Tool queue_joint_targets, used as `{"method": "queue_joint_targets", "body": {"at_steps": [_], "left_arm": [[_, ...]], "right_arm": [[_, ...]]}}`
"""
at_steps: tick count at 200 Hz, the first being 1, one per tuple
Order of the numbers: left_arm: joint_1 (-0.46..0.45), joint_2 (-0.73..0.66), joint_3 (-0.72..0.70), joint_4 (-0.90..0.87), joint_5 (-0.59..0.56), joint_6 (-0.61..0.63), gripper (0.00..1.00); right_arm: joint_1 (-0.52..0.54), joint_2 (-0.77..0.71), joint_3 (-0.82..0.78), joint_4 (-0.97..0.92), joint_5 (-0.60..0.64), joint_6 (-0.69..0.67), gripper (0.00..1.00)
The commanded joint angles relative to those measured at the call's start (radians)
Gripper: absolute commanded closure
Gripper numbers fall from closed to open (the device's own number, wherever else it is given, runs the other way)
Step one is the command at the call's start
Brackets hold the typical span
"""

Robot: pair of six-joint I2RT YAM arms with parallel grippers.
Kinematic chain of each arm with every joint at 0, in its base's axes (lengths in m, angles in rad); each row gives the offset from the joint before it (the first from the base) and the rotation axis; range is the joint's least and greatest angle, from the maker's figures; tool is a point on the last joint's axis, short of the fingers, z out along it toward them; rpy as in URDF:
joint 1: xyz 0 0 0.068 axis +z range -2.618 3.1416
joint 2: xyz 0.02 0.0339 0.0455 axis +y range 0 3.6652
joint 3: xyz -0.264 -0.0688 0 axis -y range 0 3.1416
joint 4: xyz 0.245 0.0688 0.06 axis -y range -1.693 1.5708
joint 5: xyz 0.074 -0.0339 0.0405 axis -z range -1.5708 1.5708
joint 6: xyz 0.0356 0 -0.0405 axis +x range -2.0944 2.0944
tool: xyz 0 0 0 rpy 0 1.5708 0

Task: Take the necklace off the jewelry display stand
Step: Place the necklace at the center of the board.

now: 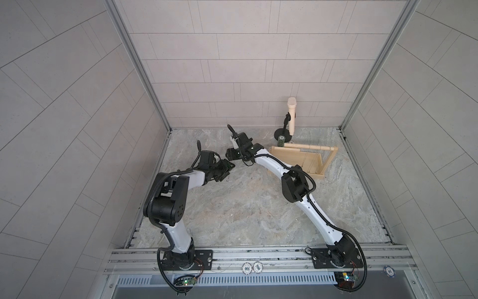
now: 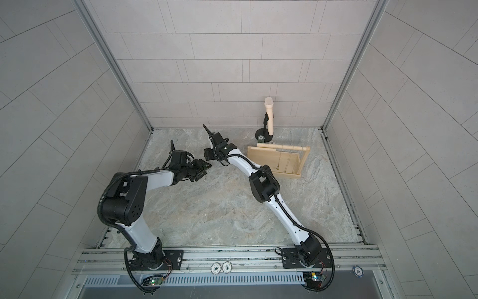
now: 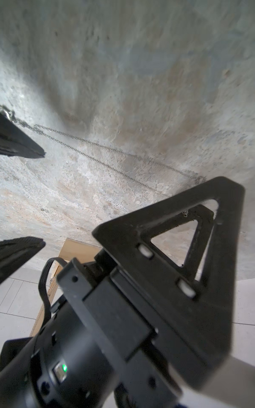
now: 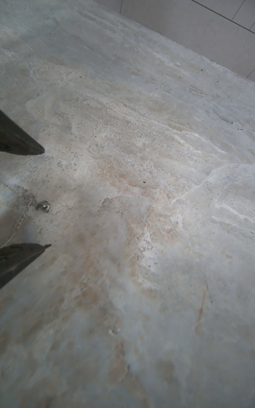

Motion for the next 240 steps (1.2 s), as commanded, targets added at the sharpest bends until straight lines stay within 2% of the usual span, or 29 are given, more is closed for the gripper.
{"method": "queue_joint_targets", "body": {"at_steps": [1,107,206,240], "left_arm": [[-0.007,0.02,0.01,0.037,-0.023,-0.006,0.38],[-0.009,0.029,-0.035,0.022,-0.062,0.017,0.37],[-0.009,0.019,-0.066,-0.025,-0.071,0.039,0.37],[-0.009,0.019,-0.071,-0.054,-0.068,0.054,0.37]], "right_arm": [[-0.002,-0.013,0.01,-0.045,0.007,0.008,0.31],[-0.001,-0.028,0.01,-0.055,-0.002,0.013,0.2],[-0.001,-0.041,0.009,-0.075,-0.013,0.04,0.14],[0.0,-0.059,0.009,-0.088,-0.009,0.042,0.09]]}}
